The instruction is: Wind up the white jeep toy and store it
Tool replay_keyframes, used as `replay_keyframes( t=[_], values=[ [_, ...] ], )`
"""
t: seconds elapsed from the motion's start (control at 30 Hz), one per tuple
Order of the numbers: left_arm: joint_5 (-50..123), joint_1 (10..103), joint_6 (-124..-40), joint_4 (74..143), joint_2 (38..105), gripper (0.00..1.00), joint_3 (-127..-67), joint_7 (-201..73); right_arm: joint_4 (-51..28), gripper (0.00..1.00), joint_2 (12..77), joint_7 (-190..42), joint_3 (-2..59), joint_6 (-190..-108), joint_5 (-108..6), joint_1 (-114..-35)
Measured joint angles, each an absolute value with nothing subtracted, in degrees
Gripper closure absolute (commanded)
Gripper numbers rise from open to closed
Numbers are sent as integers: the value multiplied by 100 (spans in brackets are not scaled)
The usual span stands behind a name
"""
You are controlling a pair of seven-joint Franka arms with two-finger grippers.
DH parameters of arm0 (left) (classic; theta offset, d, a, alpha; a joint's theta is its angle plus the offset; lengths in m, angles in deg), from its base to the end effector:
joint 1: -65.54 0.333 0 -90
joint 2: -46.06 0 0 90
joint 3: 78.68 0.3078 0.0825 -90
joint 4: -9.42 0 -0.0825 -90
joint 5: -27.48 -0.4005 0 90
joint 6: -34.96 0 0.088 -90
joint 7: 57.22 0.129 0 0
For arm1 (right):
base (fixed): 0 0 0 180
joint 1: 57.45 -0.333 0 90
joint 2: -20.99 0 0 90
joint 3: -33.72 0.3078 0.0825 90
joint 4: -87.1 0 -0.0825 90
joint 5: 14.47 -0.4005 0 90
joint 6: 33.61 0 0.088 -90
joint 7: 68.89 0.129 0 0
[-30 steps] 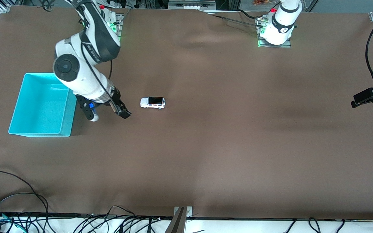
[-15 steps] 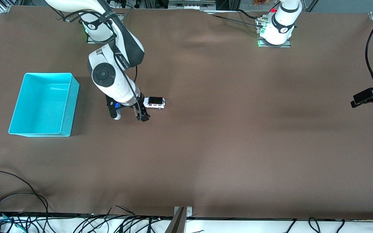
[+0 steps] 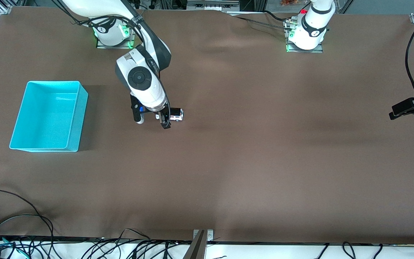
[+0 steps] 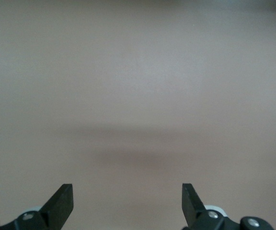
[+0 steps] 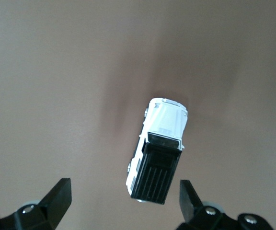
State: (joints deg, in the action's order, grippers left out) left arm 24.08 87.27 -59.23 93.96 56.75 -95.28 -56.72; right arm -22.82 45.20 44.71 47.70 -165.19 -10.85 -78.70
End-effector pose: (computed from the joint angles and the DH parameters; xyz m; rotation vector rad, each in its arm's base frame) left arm 0.6241 0.0773 0.5396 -3.1334 -0.1264 0.0168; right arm 0.5177 0.3586 0.2348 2.4453 -1.9457 -0.0926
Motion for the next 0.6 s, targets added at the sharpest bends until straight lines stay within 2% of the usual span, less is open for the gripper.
replay_keyframes(
  t=[0.33,0.6],
  values=[
    [2408,8727,-5923,9403,5676,0,-9528,-5672,-2828,0,4522,5335,4771,-17056,-633,-8154],
    [2408,8727,-5923,9426,5676,0,-9528,-5672,-3065,0,4538,5638,4769,-17142,-511,-8227]
  ],
)
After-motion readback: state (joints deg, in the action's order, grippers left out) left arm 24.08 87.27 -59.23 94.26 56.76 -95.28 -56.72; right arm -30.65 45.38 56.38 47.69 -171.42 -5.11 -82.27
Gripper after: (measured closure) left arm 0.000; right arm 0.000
